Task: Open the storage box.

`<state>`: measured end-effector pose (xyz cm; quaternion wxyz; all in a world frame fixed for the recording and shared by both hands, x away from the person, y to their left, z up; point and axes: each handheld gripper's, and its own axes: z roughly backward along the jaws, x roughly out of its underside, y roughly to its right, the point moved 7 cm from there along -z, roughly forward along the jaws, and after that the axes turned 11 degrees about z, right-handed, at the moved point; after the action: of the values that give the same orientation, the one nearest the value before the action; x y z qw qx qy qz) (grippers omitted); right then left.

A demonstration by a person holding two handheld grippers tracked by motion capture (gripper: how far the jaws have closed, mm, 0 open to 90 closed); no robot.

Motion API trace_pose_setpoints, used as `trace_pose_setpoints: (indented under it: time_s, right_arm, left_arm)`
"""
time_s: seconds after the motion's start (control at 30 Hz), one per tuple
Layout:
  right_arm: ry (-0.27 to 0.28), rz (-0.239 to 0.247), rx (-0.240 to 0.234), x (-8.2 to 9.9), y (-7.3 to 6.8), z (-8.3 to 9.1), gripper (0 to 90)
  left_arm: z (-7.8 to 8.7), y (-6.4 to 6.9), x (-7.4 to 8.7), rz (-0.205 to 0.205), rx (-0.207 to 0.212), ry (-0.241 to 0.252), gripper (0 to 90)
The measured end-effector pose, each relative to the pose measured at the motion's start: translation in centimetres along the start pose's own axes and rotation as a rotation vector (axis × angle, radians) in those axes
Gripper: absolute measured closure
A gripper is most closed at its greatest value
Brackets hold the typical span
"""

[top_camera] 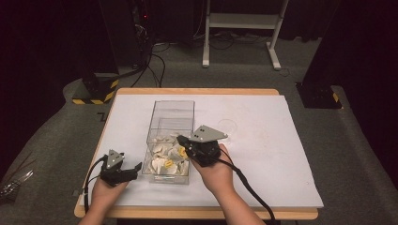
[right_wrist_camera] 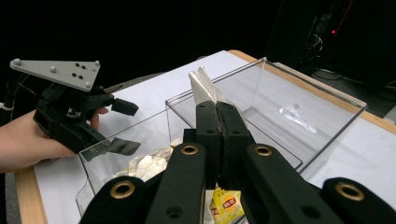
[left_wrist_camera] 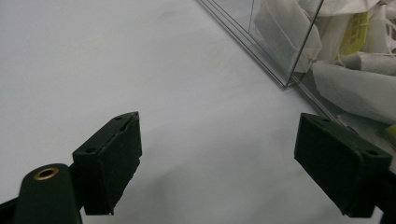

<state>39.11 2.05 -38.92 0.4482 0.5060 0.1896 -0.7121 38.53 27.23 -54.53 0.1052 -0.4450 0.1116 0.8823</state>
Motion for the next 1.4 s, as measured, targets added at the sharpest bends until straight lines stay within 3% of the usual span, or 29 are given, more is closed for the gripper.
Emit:
trace_pose_setpoints:
  time_s: [0.53,1.4]
  right_arm:
    - [0.005,0.001,0.036,0.1,1.1,0.5,88.8]
    - [0.014,-0.044,0.16,1.1,6.1,2.8,88.8]
  left_arm:
    - [0.0,0.0,0.0,0.002,0.01,-0.002,15.3]
    - [0.1,0.1,0.0,0.002,0.017,0.002,15.3]
